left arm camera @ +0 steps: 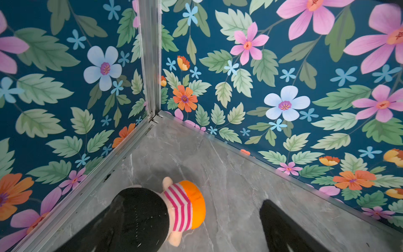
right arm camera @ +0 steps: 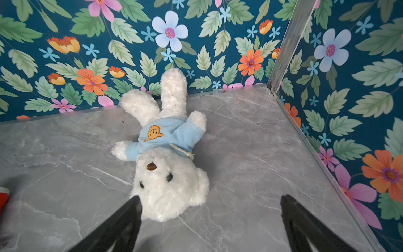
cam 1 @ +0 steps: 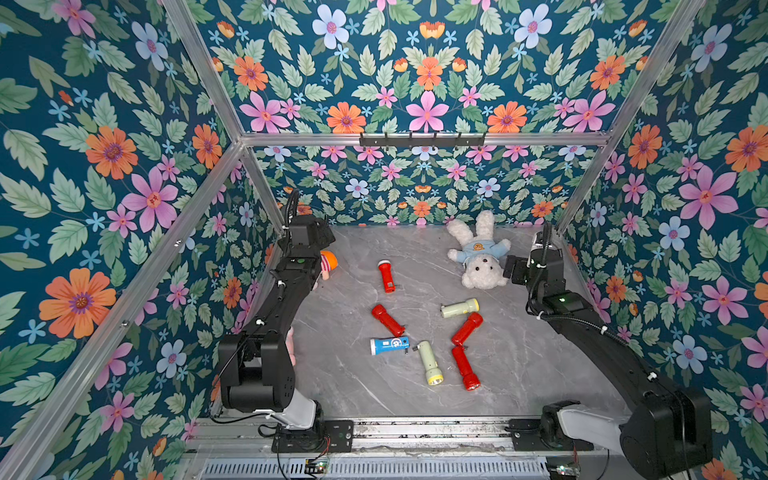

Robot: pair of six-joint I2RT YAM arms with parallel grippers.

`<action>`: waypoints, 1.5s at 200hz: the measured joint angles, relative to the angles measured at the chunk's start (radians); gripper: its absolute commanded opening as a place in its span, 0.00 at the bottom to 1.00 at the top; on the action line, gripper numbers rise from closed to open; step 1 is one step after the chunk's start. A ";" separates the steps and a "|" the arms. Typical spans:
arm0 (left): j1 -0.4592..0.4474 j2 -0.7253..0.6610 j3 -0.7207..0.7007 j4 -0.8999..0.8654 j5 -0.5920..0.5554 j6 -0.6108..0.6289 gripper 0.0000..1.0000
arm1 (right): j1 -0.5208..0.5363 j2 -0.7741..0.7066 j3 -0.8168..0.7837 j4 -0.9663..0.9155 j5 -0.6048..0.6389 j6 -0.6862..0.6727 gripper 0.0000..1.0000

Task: Close the plug at the bottom of the flashlight
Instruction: Pick up the flashlight from the center of the board.

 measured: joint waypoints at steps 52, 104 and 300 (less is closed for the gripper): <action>0.000 0.021 -0.049 -0.021 0.195 0.013 0.88 | 0.002 0.118 0.055 -0.019 -0.154 0.016 0.17; -0.090 0.109 -0.035 -0.074 0.255 0.018 0.88 | 0.002 0.220 0.127 -0.081 -0.235 0.058 0.00; -0.349 0.519 0.202 -0.232 0.264 -0.064 0.74 | 0.002 0.242 0.085 -0.120 -0.362 0.080 0.19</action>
